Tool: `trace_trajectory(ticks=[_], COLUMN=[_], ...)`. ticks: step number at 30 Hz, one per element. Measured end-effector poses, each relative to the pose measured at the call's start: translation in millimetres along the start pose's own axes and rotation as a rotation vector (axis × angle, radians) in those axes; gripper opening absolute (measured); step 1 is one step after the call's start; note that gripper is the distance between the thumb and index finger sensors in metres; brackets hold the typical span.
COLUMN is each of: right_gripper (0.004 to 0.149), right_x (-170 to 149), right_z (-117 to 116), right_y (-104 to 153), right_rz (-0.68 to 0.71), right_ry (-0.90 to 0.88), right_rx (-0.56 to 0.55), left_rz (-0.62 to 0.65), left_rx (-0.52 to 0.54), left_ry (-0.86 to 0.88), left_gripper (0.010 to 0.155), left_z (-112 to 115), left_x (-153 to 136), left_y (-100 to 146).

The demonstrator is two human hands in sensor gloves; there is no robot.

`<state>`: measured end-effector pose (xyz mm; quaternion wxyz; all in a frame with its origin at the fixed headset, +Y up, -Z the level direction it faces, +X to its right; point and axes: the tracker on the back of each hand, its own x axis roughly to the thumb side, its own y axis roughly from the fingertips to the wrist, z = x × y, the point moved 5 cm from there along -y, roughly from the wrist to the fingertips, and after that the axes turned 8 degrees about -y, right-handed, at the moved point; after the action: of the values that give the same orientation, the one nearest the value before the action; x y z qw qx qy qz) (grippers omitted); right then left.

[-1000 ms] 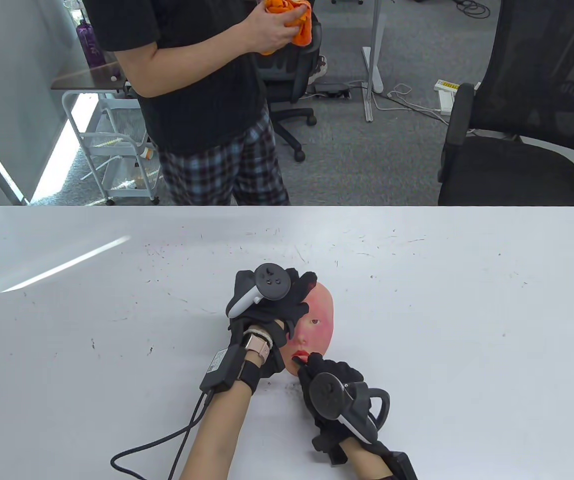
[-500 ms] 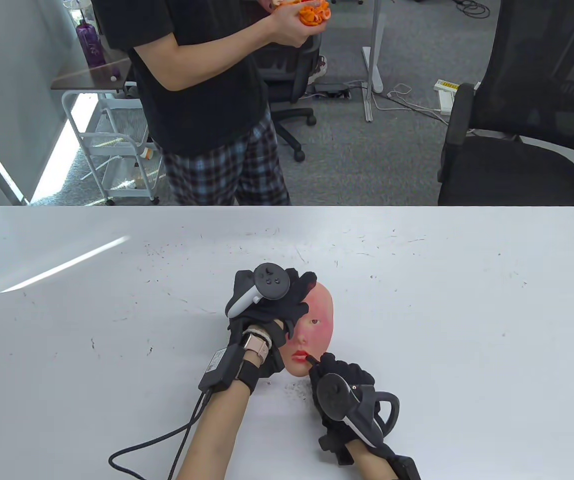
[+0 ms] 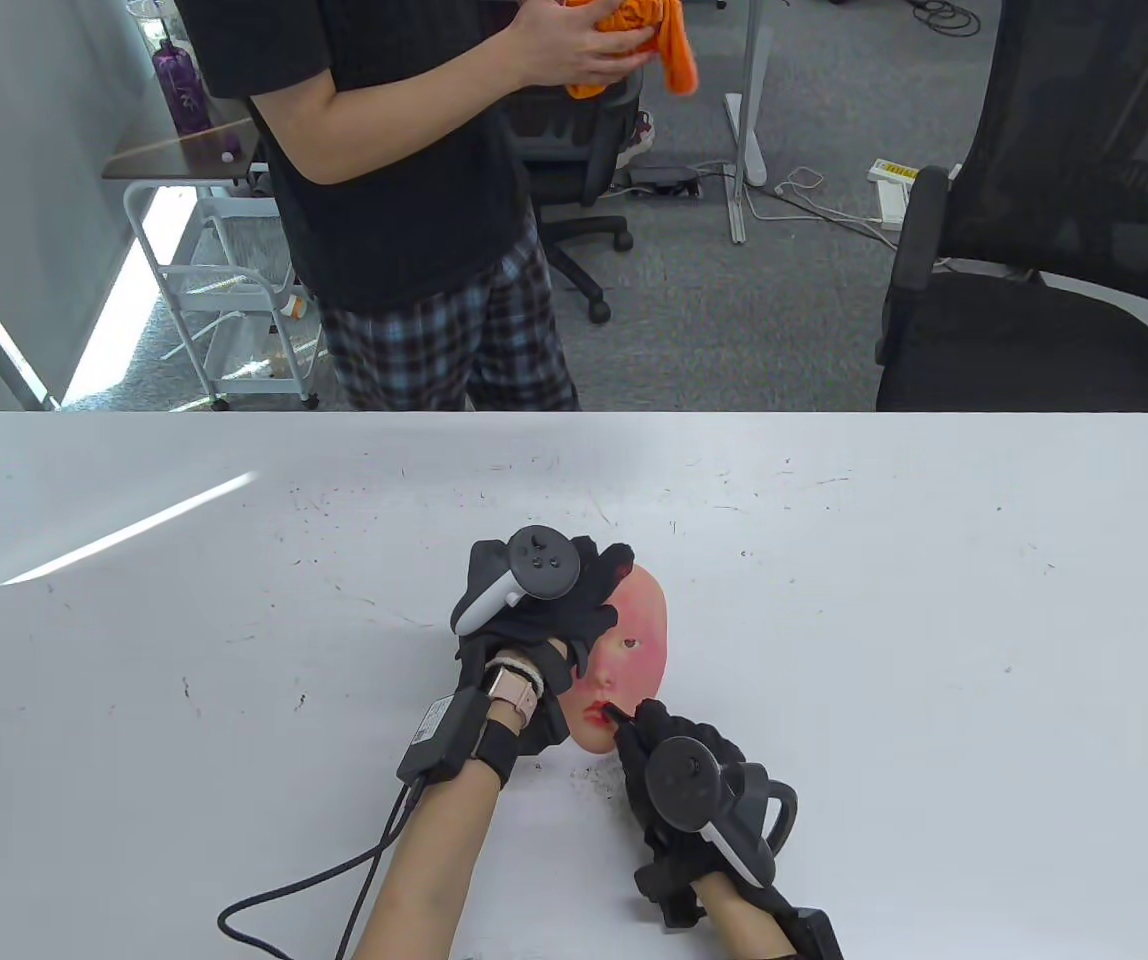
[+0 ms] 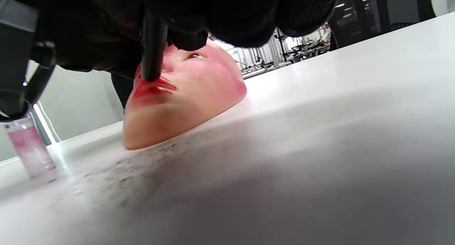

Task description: Apply lipstick on mannequin lips

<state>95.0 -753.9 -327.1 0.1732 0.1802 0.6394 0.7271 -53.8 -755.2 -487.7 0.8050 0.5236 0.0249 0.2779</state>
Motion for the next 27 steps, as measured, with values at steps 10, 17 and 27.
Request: trace_trajectory(ticks=[10,17,27], right_gripper=[0.052,0.052,0.052], right_x=[-7.0,-14.0,-12.1], right_z=[-2.0,-1.8,-2.0], right_y=[-0.7,-0.7,-1.4], right_rz=[-0.016,-0.04,-0.025], right_ry=[-0.077,-0.085,-0.102], right_rx=[0.057,0.047,0.059], left_rz=[0.0,0.0,0.001], left_rx=[-0.001,-0.003,-0.005], left_ry=[-0.001,0.001,0.003], left_gripper=[0.071,0.071,0.071], left_z=[0.1,0.2,0.3], left_x=[-0.1,-0.1,-0.2], left_y=[0.1,0.0,-0.1])
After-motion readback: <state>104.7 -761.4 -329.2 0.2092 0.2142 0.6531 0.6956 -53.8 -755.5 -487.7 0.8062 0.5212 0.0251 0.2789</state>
